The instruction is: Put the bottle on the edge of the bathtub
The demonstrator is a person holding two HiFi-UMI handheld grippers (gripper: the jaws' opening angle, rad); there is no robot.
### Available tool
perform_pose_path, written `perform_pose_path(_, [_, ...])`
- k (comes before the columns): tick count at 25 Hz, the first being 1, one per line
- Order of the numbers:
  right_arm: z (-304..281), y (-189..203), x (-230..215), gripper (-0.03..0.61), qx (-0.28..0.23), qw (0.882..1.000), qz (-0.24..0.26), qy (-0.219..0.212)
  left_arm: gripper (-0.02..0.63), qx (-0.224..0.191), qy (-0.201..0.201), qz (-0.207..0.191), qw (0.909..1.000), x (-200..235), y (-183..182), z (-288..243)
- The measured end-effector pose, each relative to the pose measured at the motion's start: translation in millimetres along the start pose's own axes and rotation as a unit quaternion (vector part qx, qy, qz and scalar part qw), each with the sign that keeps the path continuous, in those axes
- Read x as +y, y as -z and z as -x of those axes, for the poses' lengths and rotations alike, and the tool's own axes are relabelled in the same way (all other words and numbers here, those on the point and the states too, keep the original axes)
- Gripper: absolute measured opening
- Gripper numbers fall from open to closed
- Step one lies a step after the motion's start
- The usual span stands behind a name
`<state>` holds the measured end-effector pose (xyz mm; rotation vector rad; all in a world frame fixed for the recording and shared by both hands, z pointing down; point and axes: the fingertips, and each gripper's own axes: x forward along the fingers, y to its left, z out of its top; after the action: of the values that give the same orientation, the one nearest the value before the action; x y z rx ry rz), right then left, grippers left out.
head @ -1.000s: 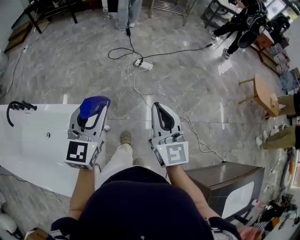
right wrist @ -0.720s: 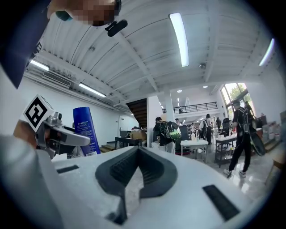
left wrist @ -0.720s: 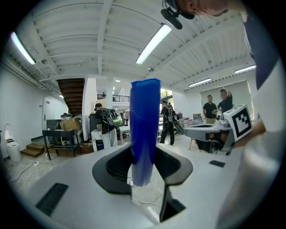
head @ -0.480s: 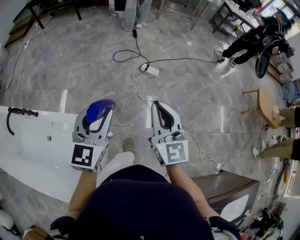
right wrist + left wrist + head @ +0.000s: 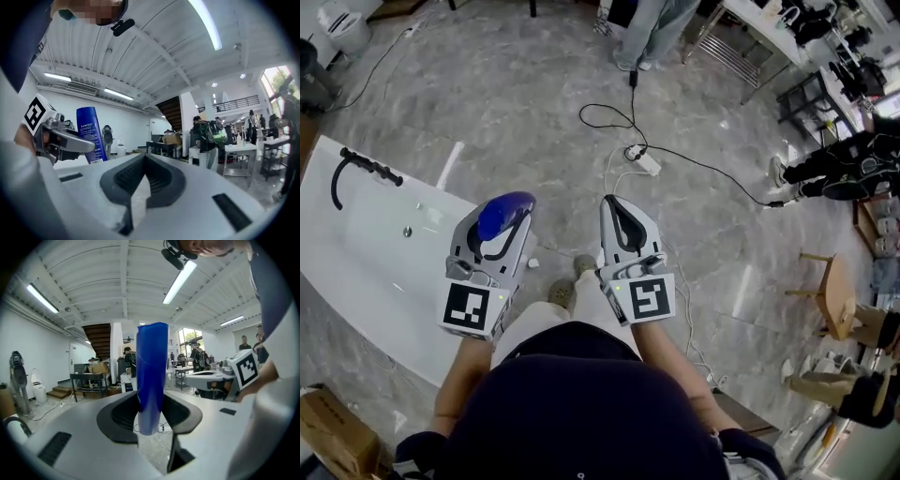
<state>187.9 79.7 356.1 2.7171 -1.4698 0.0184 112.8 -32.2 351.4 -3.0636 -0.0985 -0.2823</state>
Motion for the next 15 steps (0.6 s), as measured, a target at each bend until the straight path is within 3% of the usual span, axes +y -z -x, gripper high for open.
perform_pose_path(8, [-85, -14, 61, 0.000, -0.029, 0.986, 0.010, -0.166, 0.152, 0.015, -0.136, 0.017, 0.9904, 64, 5, 25])
perform_pose_path(10, [-106, -19, 76, 0.000, -0.035, 0.977, 0.014, -0.209, 0.152, 0.013, -0.184, 0.027, 0.9824, 81, 6, 35])
perform_pose_path(15, [-140, -41, 103, 0.000, -0.062, 0.949, 0.023, -0.308, 0.152, 0.004, -0.302, 0.034, 0.9526, 108, -4, 61])
